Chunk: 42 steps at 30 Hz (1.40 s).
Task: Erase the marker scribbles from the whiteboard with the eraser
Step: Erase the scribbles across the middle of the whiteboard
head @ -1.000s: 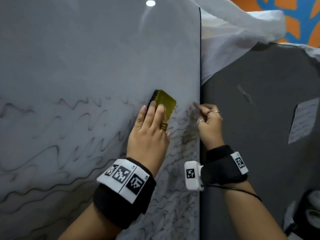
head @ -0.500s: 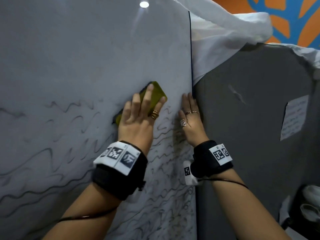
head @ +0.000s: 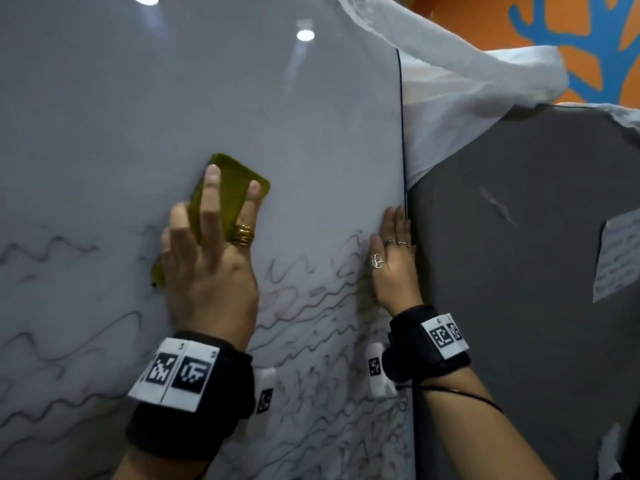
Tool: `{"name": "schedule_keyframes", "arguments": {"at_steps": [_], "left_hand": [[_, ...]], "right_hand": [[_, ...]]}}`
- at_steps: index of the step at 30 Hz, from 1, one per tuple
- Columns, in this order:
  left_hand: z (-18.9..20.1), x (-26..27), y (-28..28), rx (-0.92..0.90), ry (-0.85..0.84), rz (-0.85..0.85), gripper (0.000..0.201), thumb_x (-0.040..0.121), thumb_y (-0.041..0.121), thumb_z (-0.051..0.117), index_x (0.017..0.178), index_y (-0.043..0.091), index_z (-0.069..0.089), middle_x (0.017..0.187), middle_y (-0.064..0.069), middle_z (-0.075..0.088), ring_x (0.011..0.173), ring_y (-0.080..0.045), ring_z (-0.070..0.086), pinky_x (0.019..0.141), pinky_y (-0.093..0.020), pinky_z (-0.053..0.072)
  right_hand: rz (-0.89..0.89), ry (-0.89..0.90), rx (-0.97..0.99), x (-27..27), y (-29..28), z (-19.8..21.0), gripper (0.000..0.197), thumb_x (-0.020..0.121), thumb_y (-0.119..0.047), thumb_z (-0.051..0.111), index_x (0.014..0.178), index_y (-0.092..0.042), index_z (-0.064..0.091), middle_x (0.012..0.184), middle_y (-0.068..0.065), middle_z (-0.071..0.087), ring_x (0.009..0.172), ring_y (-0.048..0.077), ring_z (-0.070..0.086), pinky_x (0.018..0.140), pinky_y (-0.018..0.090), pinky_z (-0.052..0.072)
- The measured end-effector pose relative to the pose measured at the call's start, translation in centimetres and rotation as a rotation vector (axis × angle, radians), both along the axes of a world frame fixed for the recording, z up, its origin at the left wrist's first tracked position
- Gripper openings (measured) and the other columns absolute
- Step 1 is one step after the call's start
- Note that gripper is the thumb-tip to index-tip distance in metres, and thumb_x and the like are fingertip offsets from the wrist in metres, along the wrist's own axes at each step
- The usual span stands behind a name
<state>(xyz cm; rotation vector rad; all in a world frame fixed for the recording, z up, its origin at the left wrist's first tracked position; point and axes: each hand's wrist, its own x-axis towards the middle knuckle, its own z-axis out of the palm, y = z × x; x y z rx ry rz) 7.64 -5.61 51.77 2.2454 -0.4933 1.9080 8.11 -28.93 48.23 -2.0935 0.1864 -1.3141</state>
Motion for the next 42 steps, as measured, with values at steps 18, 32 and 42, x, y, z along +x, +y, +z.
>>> {"name": "schedule_keyframes", "arguments": {"at_steps": [18, 32, 42], "left_hand": [[10.5, 1.2, 0.3, 0.31, 0.015, -0.026, 0.067, 0.091, 0.012, 0.042, 0.145, 0.044, 0.018, 0.158, 0.0, 0.002, 0.128, -0.028, 0.007, 0.105, -0.04, 0.007], [10.1, 1.9, 2.3, 0.034, -0.151, -0.041, 0.07, 0.081, 0.005, 0.056, 0.141, 0.036, 0.038, 0.15, -0.007, 0.023, 0.118, -0.032, 0.027, 0.099, -0.045, 0.023], [3.2, -0.4, 7.4, -0.152, -0.075, 0.046, 0.055, 0.093, 0.013, 0.053, 0.143, 0.029, 0.037, 0.151, -0.013, 0.024, 0.114, -0.039, 0.032, 0.087, -0.054, 0.033]], "right_hand": [[0.186, -0.127, -0.237, -0.3, 8.5, 3.3, 0.063, 0.082, -0.025, 0.029, 0.14, -0.029, 0.003, 0.148, -0.02, -0.002, 0.141, 0.005, -0.003, 0.118, 0.035, -0.001], [0.114, -0.115, -0.205, -0.2, 9.5, 3.3, 0.069, 0.077, -0.049, 0.01, 0.142, -0.028, 0.0, 0.15, -0.022, -0.006, 0.141, 0.002, -0.006, 0.115, 0.037, -0.004], [0.059, -0.125, -0.237, -0.8, 9.8, 3.7, 0.075, 0.077, -0.043, 0.019, 0.149, -0.021, 0.019, 0.149, -0.019, -0.003, 0.144, 0.012, 0.002, 0.113, 0.052, 0.001]]}}
